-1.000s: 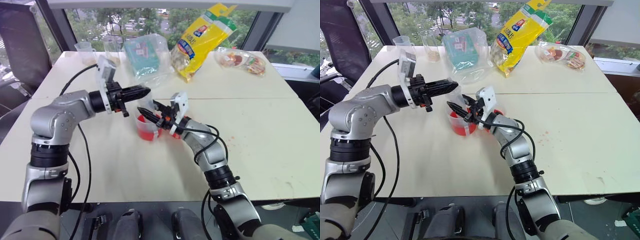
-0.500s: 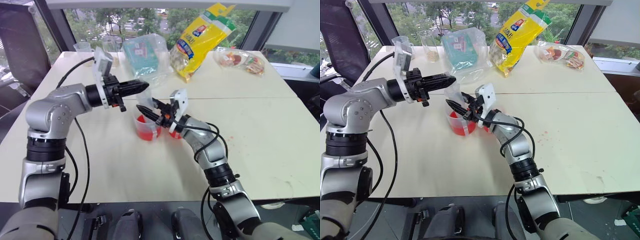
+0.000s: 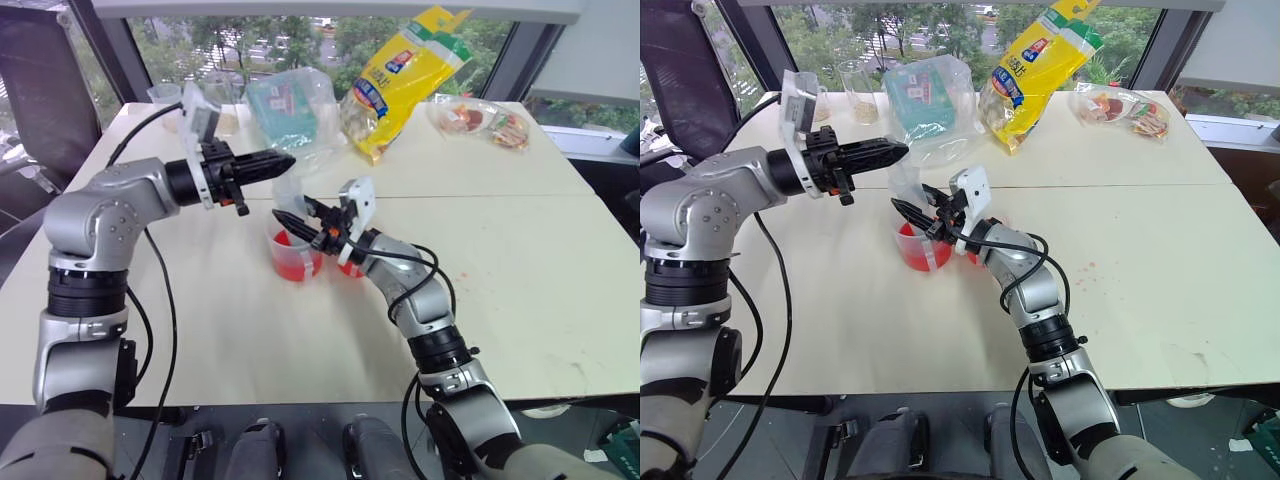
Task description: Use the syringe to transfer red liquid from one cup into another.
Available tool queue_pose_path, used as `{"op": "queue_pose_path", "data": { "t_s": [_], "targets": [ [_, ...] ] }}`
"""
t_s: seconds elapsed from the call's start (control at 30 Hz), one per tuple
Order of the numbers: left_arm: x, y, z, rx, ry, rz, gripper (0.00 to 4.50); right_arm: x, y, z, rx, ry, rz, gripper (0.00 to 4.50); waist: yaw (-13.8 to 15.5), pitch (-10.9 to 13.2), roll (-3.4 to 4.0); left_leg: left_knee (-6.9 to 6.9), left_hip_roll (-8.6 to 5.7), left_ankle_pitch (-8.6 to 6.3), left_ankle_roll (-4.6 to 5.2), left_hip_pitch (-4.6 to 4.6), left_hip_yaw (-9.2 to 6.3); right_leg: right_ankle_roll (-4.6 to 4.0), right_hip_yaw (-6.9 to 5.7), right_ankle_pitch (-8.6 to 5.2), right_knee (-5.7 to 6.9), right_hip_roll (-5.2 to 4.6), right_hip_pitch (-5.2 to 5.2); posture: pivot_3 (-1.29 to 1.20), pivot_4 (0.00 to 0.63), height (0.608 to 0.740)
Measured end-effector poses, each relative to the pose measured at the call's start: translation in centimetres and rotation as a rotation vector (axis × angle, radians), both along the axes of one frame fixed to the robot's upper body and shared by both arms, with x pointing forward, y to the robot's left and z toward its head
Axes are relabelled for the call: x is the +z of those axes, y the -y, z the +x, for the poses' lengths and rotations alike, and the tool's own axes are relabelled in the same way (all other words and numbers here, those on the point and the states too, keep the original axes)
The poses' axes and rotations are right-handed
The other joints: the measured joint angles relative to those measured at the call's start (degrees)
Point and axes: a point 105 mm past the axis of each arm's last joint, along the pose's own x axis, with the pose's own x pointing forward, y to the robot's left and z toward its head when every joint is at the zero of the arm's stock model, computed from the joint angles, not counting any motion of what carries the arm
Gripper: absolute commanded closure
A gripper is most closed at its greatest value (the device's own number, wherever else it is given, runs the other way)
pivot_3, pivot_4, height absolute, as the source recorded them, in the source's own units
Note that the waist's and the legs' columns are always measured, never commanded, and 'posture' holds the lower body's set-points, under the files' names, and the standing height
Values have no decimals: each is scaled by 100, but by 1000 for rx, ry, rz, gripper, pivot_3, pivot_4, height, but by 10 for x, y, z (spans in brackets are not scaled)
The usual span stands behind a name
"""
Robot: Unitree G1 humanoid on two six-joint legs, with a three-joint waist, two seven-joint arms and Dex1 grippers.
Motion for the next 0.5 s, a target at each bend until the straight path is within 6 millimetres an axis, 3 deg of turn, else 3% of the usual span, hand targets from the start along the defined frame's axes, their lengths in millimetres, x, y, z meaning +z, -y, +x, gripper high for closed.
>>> {"op": "queue_pose_path", "data": {
  "t_s": [0.17,0.2,0.33,0.47,0.5],
  "targets": [
    [1,0,0,1,5,0,4471,0,0,0,0,-1,0,3066,-1,0,0,0,0,0,0,0,0,0,0,0,0,0,0,0,150,740],
    [1,0,0,2,5,-1,3801,1,0,0,1,0,0,3066,-1,0,0,0,0,0,0,0,0,0,0,0,0,0,0,0,150,740],
    [4,-4,-3,6,14,-9,2143,7,-2,2,5,9,-1,3066,-1,0,0,-1,0,0,0,0,0,0,0,0,1,0,-2,0,150,740],
    [3,-7,-11,-1,31,-12,119,13,-3,7,5,-12,7,3066,-11,0,0,-1,1,0,0,0,0,0,1,0,0,-1,-2,0,150,740],
    [3,-9,-12,8,34,-16,49,13,-2,9,0,-19,13,3066,-8,0,0,-1,1,0,0,0,-1,0,0,0,2,-1,-2,0,150,740]
  ]
}}
